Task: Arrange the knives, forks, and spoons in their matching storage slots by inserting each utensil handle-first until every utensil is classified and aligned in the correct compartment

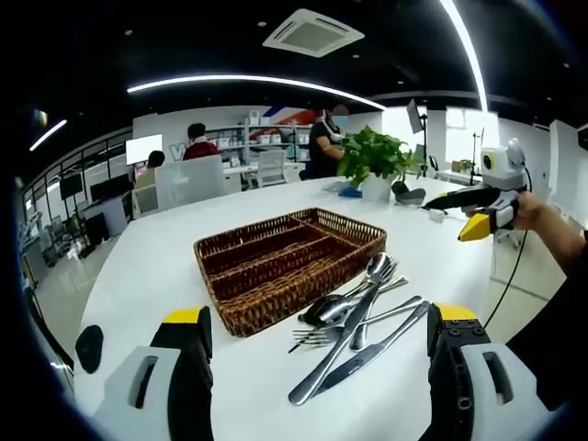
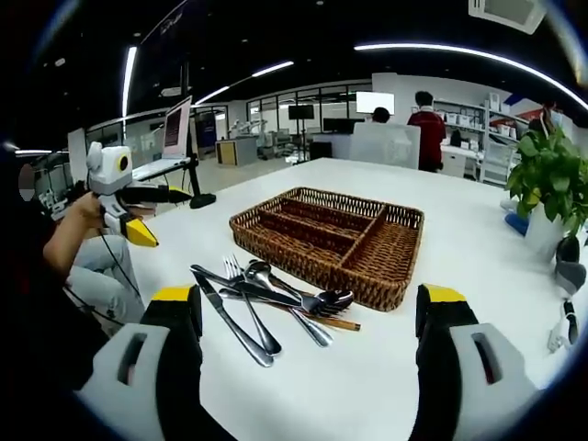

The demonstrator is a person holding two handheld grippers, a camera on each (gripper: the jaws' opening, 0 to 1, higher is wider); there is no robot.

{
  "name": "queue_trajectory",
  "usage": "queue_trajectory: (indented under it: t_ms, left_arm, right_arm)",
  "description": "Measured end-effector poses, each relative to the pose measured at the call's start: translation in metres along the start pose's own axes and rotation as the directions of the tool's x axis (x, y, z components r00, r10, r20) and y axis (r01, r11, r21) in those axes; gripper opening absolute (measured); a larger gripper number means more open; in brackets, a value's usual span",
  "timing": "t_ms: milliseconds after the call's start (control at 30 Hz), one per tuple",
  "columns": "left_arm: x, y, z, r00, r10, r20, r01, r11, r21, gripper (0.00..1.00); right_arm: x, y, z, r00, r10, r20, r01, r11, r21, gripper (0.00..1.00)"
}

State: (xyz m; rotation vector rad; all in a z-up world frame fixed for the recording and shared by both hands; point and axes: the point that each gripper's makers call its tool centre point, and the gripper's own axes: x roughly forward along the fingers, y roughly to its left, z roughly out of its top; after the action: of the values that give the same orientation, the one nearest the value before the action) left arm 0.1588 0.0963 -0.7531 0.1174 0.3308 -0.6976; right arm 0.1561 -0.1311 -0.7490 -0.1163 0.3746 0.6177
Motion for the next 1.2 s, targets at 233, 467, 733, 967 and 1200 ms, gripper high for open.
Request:
queue_trajectory:
  t_ms: [233,467,733,967,1200]
  left_arm:
    - [0.0001,-0.0005,-0.0022,1.0,-0.003,-0.005,0.003,1.0,-0.001,1.0]
    - [0.0012,-0.0019,-0.0029,1.0,-0.014,-0.007,0.014,1.0,0.003,1.0]
    - [0.0024,-0.002,-0.0055,1.0,-0.018,-0.016,0.018,1.0,0.004,0.99]
    - [-0.001,-0.0012,-0.0028,1.0,-0.015,-0.003,0.015,1.0,0.005,0.99]
    - [-0.0022,-0.0006,0.0001,1.0,-0.015,0.001,0.015,1.0,0.014,0.99]
  right_arm:
    - [0.0003,-0.0005,-0.0015,1.0,-0.001,-0.005,0.001,1.0,0.001,1.0]
    - [0.0012,-0.0006,-0.0025,1.0,0.0,-0.01,0.0,1.0,-0.003,1.0]
    - [0.0009,-0.0014,-0.0034,1.0,-0.002,-0.013,0.002,1.0,-0.001,1.0]
    - [0.0008,-0.0012,-0.0028,1.0,-0.002,-0.013,0.002,1.0,-0.004,1.0]
    - [0.0007,-0.0003,-0.0015,1.0,0.001,-0.011,-0.001,1.0,-0.009,1.0]
